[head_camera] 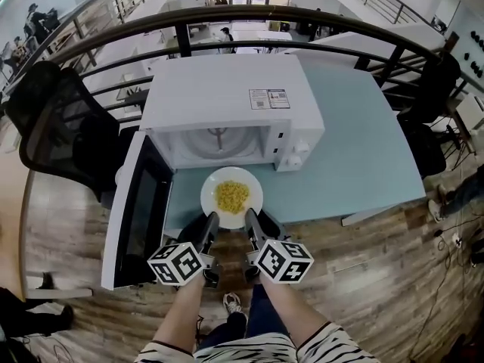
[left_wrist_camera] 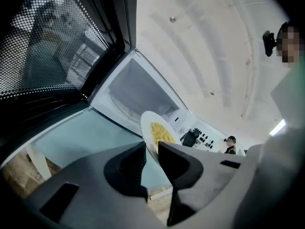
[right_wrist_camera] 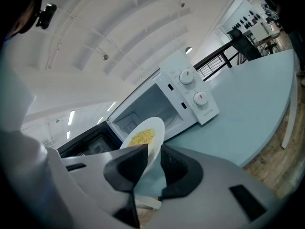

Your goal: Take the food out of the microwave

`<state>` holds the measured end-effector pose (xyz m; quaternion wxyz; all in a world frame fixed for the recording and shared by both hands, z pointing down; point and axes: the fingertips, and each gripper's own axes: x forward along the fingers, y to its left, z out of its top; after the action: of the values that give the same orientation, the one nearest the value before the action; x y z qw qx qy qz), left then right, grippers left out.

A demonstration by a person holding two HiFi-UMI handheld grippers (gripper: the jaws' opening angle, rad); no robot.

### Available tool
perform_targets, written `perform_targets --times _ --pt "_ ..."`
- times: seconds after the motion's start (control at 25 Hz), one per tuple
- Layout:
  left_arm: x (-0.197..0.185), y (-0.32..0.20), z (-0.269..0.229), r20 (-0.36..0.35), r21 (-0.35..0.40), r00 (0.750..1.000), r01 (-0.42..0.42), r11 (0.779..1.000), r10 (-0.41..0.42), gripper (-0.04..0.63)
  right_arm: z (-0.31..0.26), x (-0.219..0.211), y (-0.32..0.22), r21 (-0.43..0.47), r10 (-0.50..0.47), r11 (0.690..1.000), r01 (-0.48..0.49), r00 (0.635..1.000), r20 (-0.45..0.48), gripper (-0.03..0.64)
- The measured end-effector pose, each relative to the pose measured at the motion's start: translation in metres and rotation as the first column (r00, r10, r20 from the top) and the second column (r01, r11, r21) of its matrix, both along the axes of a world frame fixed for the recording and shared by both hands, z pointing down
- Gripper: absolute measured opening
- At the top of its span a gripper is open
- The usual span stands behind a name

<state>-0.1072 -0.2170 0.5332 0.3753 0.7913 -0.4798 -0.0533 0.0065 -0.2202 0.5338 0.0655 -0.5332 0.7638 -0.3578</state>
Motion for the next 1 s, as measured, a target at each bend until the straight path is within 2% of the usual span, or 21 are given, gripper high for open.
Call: perform_targets --times 0.52,0.76,1.0 --pt "0.011 0.064 -0.012 -0.007 -0.013 0.999 -0.038 0.999 0.038 0.087 -0.009 0.012 0.068 -0.028 0.039 0.999 -0.038 0.999 0.012 0.094" --pt "0.023 0.099 -0.014 -0.02 -0.034 1.0 -0.015 0.999 0.014 0.087 -0.012 0.023 0.099 -0.04 0.006 0.999 -0.006 1.0 0.002 0.094" --pt "0.033 0.14 -0.02 -0.023 -0.031 0.999 0.043 0.999 -0.043 0.086 -0.019 0.033 0.133 -0.037 -0.054 0.998 0.054 0.999 -0.002 0.094"
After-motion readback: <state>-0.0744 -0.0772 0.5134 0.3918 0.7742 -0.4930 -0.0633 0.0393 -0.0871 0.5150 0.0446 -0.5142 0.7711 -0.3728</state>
